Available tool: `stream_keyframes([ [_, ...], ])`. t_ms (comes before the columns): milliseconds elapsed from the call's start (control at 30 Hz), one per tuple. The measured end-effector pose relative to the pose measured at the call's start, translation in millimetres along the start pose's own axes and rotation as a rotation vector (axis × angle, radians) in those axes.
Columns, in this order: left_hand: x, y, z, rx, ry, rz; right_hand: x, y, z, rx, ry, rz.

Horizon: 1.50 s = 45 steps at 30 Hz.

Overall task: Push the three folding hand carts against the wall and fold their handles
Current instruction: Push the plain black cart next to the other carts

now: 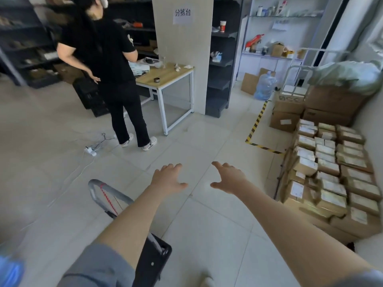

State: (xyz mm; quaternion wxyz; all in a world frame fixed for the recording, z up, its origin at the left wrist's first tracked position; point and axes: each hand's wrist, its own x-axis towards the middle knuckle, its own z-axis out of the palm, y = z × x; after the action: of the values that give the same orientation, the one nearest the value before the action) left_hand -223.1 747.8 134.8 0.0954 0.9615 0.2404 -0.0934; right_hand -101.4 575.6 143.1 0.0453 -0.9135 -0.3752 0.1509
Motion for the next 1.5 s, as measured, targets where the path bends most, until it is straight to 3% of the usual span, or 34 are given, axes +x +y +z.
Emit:
stream_keyframes([
  [233,146,6,-36,-0.007,0.040,0.029,141,12,-43,-0.033,0.009,-0.080],
  [400,213,-16,-47,0.112,0.042,0.007,235,16,-64,0.022,-0.052,-0.123],
  [567,262,-68,-50,0.058,-0.015,-0.246,340,-7,-80,-0.030,-0.125,-0.289],
  [833,258,-140,-74,-0.152,0.092,-0.829,448,-126,-80,-0.117,-0.271,-0.811],
  [1167,143,-169,-37,-0.337,0.158,-1.475,432,-283,-27,-0.259,-0.359,-1.423],
  [1500,143,-215,-30,-0.457,0.270,-1.717,427,-377,0,-0.392,-0.389,-1.751],
])
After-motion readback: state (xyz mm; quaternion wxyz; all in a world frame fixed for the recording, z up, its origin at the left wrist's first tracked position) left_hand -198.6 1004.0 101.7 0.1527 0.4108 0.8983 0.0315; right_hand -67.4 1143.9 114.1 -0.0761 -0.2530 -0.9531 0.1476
